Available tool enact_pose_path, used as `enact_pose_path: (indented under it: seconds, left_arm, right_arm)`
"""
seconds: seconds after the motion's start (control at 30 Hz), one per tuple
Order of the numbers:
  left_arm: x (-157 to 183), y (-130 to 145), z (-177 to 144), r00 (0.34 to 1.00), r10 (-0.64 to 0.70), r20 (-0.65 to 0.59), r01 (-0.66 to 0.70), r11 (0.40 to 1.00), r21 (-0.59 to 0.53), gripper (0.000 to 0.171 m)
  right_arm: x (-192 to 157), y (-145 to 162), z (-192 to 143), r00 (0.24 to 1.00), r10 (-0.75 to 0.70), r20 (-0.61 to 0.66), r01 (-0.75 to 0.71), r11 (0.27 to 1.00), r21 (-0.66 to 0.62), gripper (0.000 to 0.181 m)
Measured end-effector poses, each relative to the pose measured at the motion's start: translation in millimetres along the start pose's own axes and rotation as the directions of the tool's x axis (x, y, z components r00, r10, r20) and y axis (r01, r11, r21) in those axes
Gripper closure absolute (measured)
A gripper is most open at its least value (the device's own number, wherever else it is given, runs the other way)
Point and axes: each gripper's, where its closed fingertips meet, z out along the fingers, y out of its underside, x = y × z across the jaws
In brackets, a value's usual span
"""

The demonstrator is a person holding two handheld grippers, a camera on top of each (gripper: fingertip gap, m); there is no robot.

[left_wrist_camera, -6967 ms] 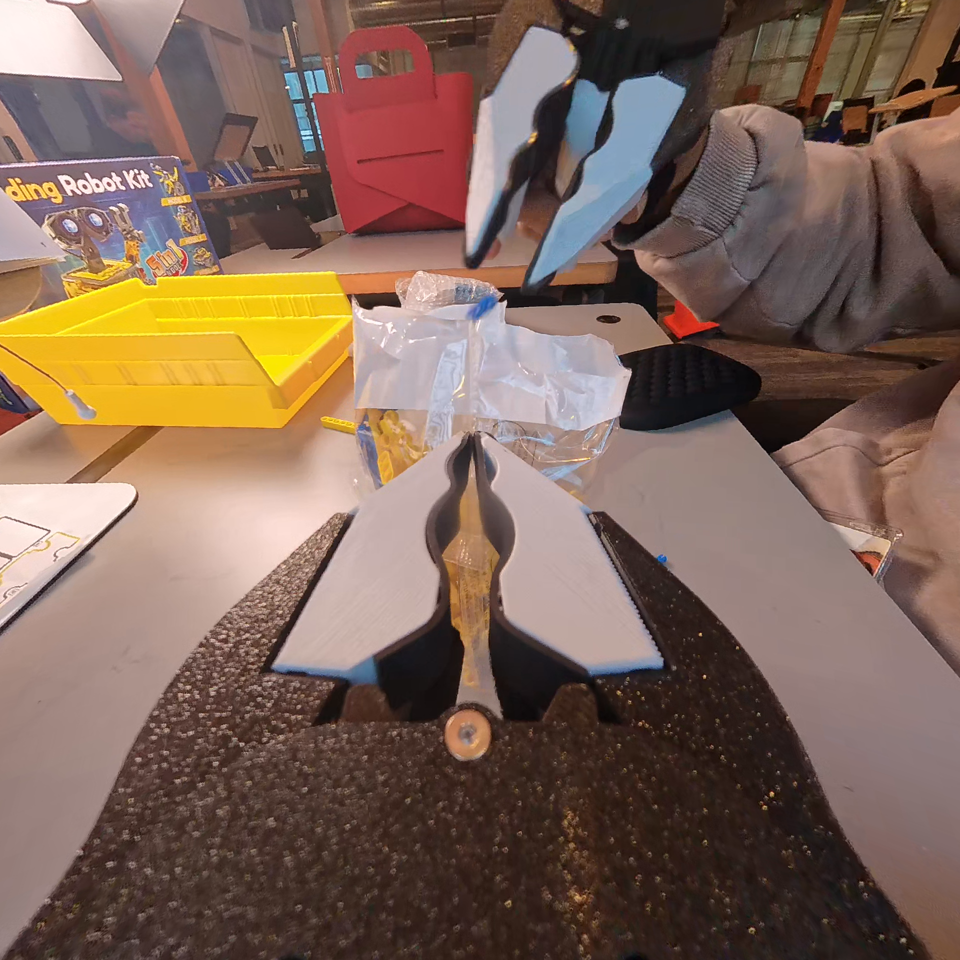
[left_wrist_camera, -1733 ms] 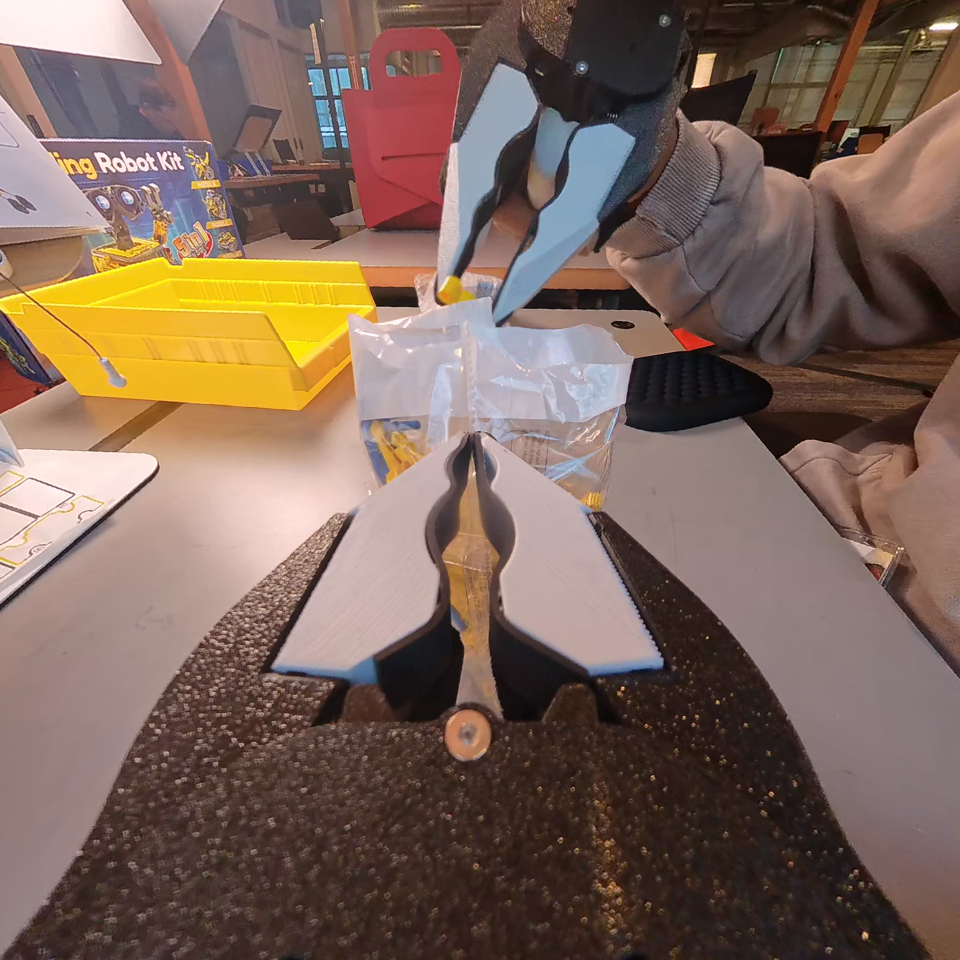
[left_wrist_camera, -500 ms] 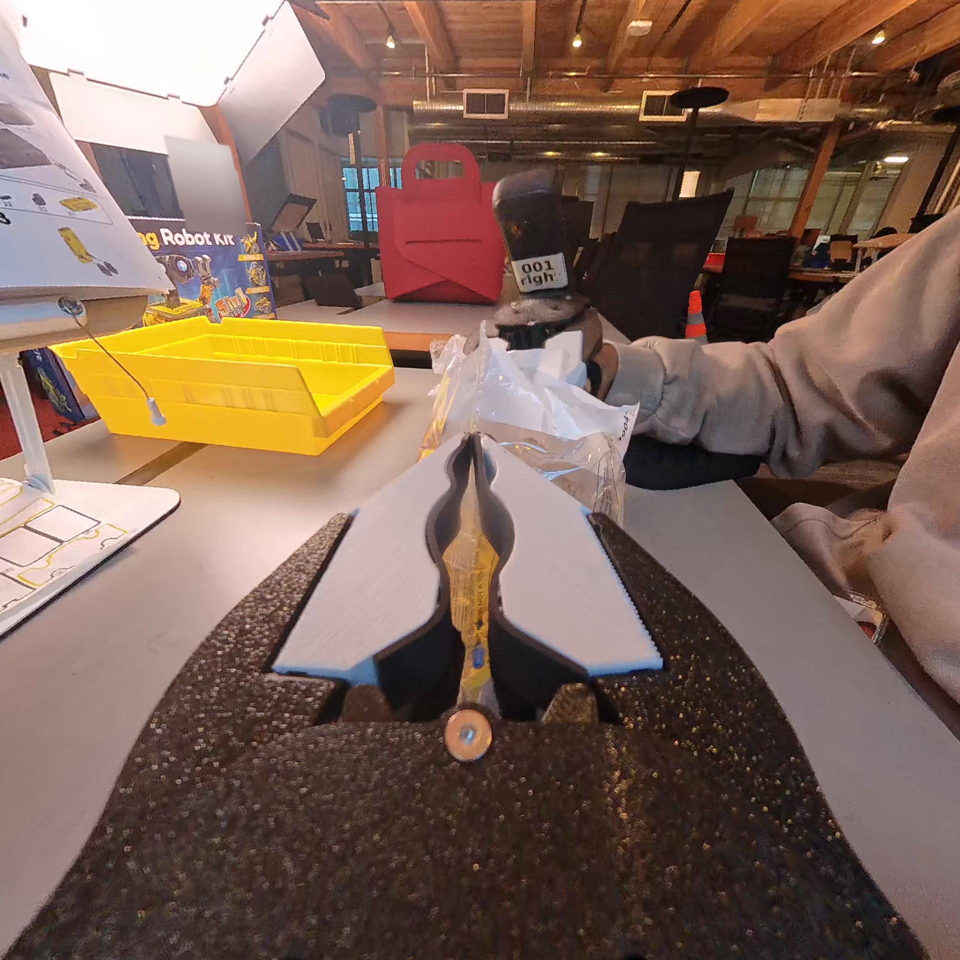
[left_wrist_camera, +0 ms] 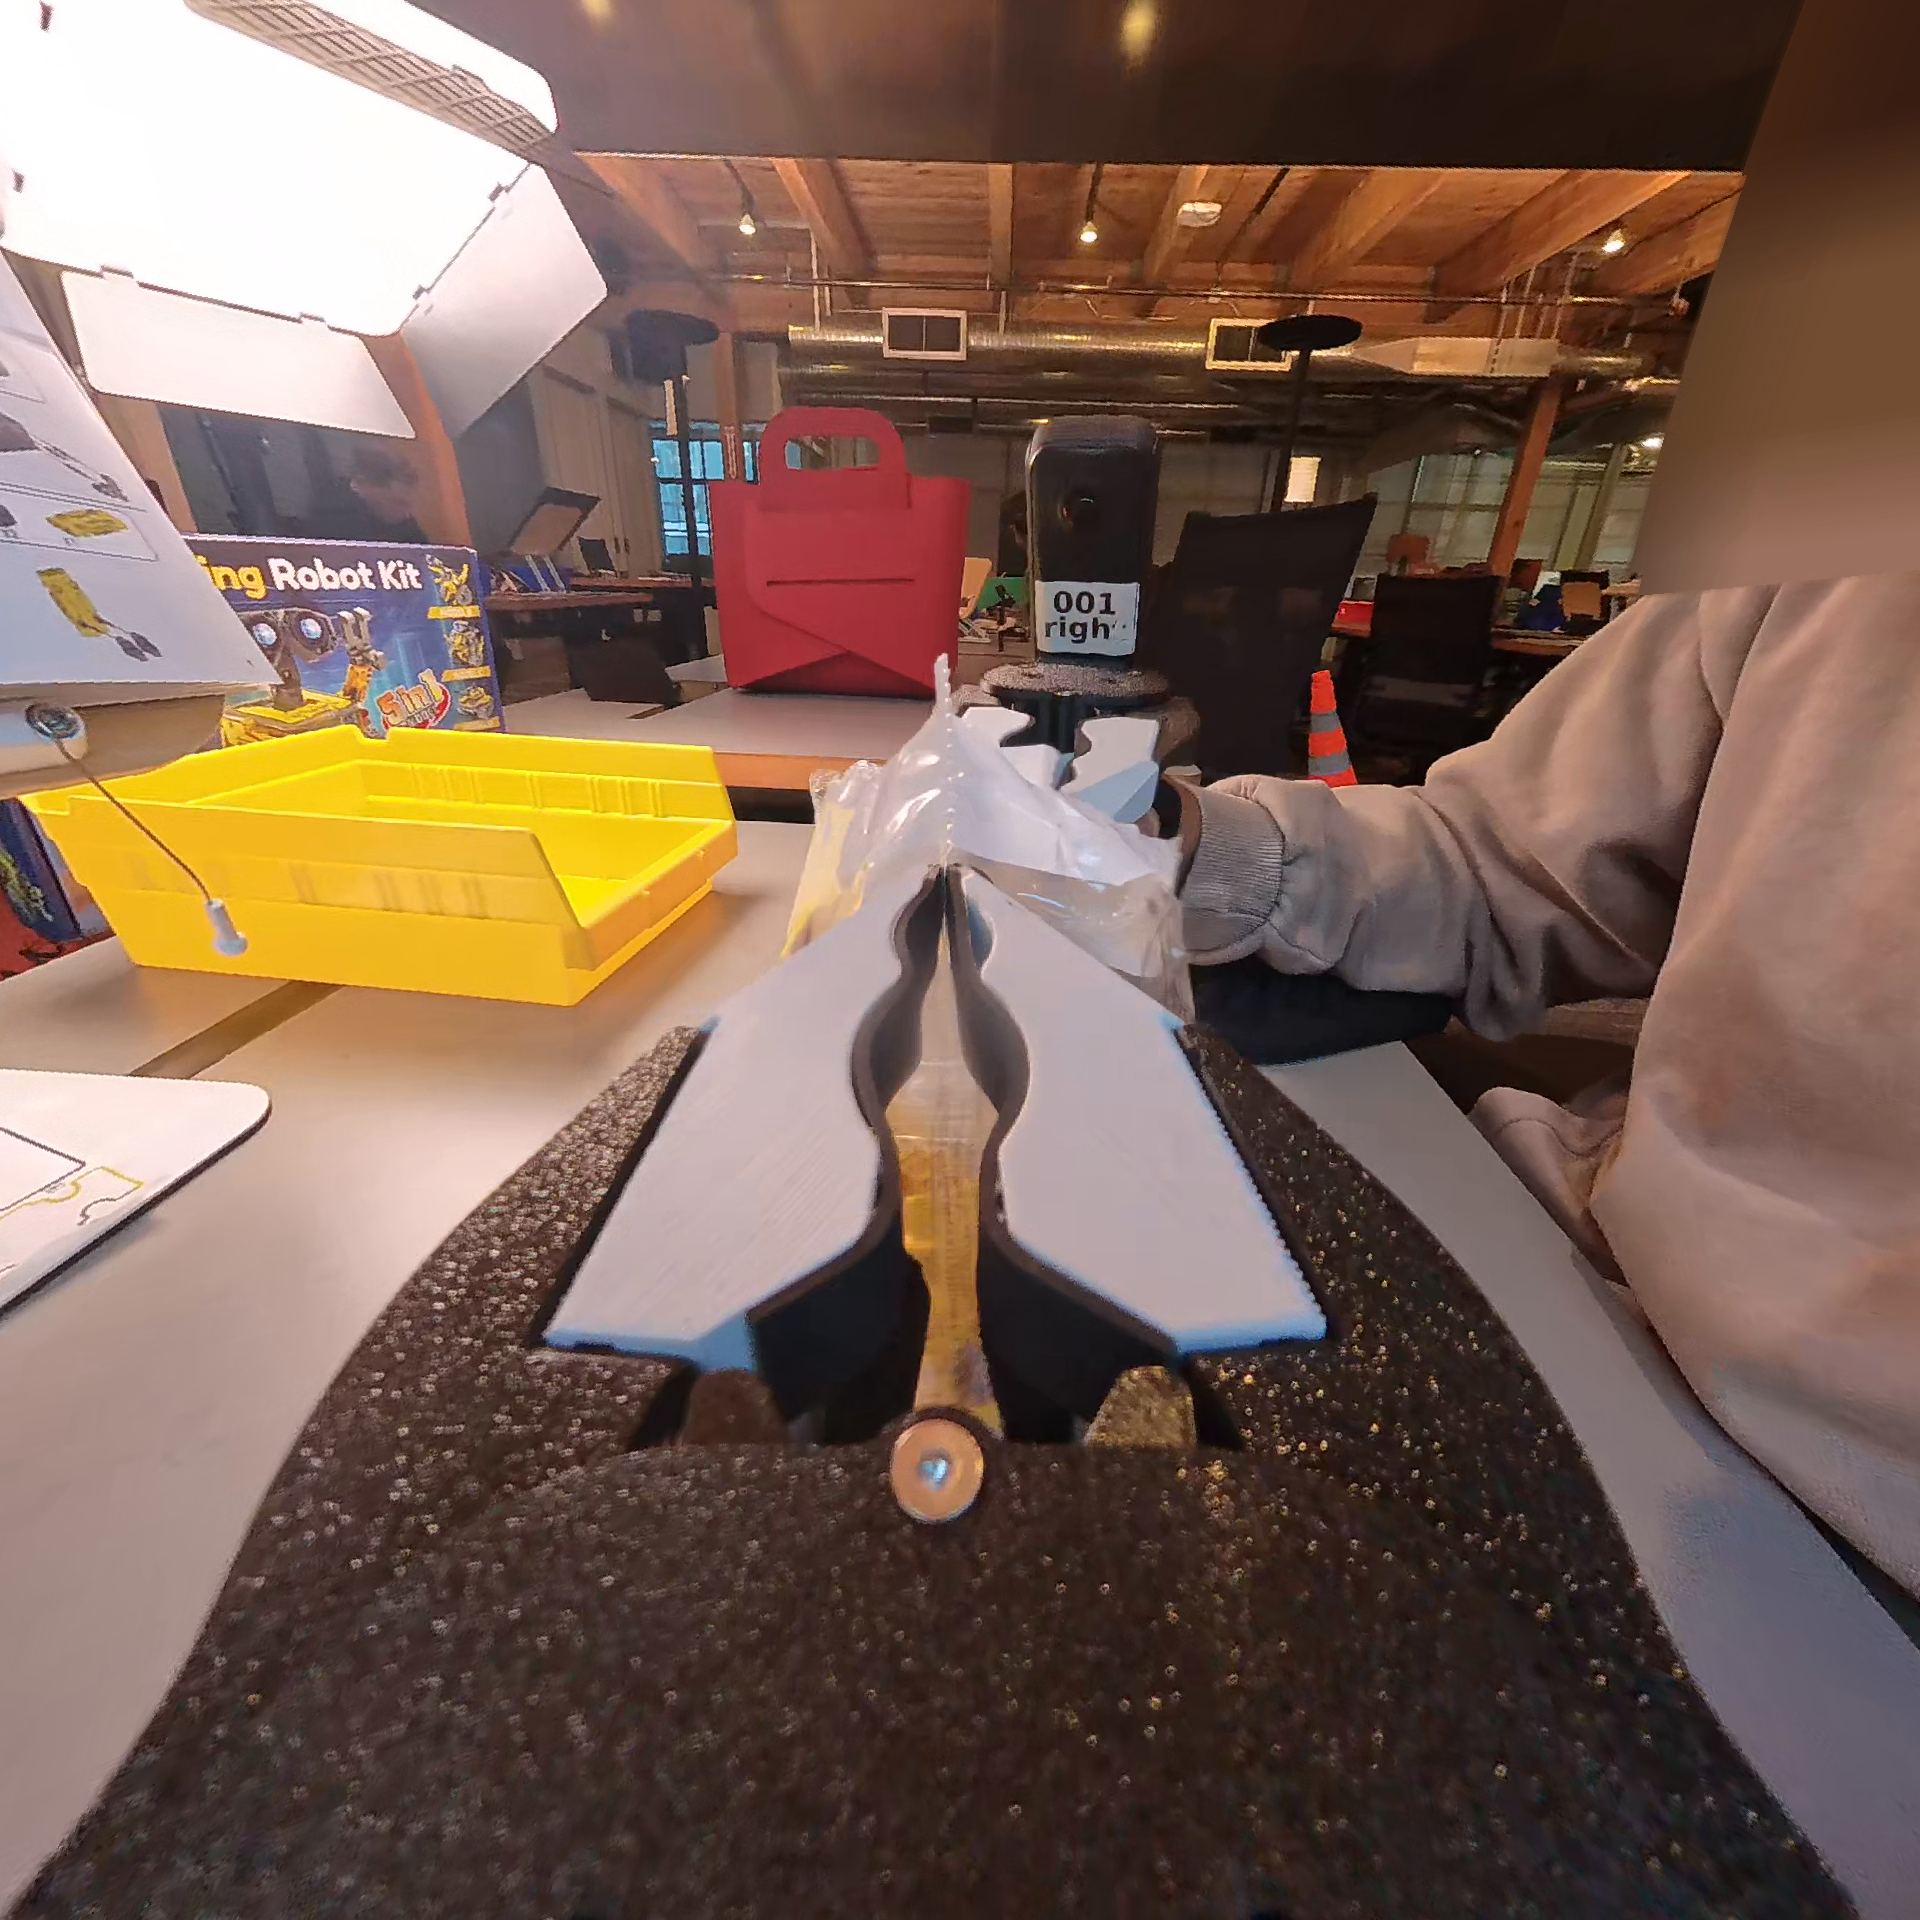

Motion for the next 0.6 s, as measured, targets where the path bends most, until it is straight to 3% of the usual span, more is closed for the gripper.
enact_pose_path:
  seconds: [0.07,0.13,0.27,0.37,0.6]
  left_arm:
    - [1,1,1,1.000,-0.001,-0.005,0.001,1.000,-0.004,0.171]
    - [-6,1,-4,0.999,0.016,0.028,-0.015,1.000,-0.010,0.171]
    - [-32,-16,-47,0.995,-0.014,0.101,0.007,0.997,0.073,0.171]
    - [-30,-7,-40,0.995,0.007,0.100,-0.009,1.000,0.018,0.171]
    - [-21,-4,-32,0.998,-0.006,0.061,0.007,1.000,-0.005,0.171]
  right_arm:
    - [4,1,-2,0.999,-0.043,-0.030,0.043,0.999,0.002,0.180]
    - [7,0,-9,0.997,-0.072,-0.040,0.072,0.997,-0.004,0.181]
    - [36,-22,-62,0.997,-0.005,-0.079,0.013,0.995,0.101,0.181]
    - [34,-25,-70,0.994,-0.064,-0.086,0.070,0.995,0.069,0.181]
    - [30,-30,-78,0.999,-0.027,-0.036,0.031,0.995,0.090,0.181]
